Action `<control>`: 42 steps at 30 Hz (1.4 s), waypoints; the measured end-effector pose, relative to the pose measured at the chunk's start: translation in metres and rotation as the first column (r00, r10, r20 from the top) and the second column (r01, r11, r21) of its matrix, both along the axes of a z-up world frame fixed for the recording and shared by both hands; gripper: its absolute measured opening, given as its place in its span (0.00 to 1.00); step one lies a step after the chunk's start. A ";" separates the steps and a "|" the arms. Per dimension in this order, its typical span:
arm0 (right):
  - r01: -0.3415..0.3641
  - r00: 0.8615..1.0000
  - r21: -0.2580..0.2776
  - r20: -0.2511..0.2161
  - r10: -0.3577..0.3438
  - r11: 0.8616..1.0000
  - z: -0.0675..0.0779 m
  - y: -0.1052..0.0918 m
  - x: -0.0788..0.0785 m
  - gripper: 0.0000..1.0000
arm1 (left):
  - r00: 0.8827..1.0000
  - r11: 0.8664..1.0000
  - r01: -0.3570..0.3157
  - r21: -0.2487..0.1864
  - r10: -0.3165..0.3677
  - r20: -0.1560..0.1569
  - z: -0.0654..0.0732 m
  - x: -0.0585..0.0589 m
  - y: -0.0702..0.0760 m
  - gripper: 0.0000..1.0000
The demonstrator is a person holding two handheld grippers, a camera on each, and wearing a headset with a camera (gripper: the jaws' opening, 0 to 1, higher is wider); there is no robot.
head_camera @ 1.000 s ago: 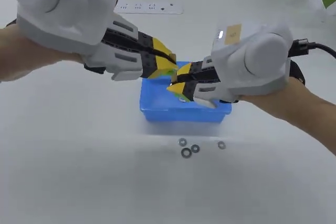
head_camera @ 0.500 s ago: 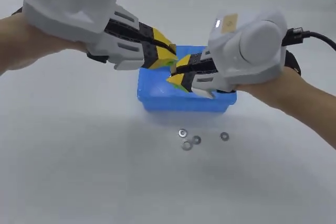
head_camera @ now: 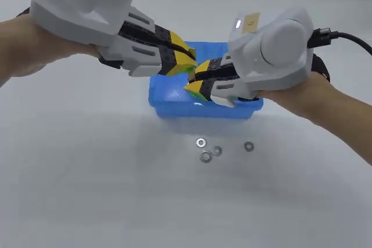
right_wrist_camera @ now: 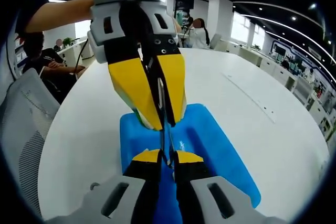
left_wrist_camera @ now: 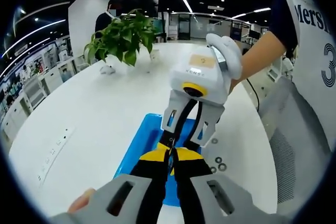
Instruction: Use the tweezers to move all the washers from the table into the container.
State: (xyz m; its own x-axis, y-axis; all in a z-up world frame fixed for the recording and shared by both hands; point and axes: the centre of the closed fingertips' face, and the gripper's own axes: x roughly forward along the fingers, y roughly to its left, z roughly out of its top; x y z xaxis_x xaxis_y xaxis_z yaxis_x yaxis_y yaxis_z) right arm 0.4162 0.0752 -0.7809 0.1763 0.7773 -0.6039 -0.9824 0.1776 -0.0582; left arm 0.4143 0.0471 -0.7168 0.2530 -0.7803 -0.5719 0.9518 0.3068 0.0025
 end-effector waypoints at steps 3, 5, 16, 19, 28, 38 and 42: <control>-0.002 1.000 -0.003 -0.004 0.002 1.000 -0.001 0.000 -0.001 0.11 | 1.000 1.000 0.000 0.001 0.000 -0.003 0.000 0.000 0.000 0.08; -0.004 1.000 -0.008 -0.005 0.004 1.000 -0.002 0.000 -0.001 0.11 | 1.000 1.000 0.003 0.005 -0.003 -0.002 -0.001 -0.001 0.000 0.08; -0.011 1.000 -0.021 0.004 0.011 1.000 -0.001 -0.003 -0.001 0.12 | 1.000 1.000 0.021 0.014 -0.021 0.006 0.002 -0.006 -0.002 0.07; -0.014 1.000 -0.018 0.009 0.014 1.000 0.002 -0.003 -0.002 0.13 | 1.000 1.000 0.025 0.013 -0.025 0.015 0.006 -0.008 -0.002 0.07; -0.038 0.998 -0.003 0.042 0.038 0.999 0.015 -0.002 -0.004 0.16 | 0.997 0.998 0.059 0.007 -0.059 0.040 0.020 -0.017 -0.006 0.07; -0.078 0.995 0.054 0.061 0.075 0.995 0.035 -0.002 -0.016 0.11 | 0.992 0.994 0.103 -0.024 -0.102 0.068 0.038 -0.025 -0.011 0.07; -0.078 0.996 0.061 0.058 0.075 0.995 0.039 -0.005 -0.019 0.10 | 0.992 0.993 0.111 -0.033 -0.109 0.070 0.042 -0.026 -0.013 0.06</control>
State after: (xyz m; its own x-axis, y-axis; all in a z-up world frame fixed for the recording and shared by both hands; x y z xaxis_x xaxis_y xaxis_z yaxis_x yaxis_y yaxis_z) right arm 0.3974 0.0706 -0.7416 0.1465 0.8259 -0.5445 -0.9888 0.1069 -0.1038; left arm 0.3884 0.0345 -0.6751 0.2017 -0.8259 -0.5266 0.9778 0.2011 0.0591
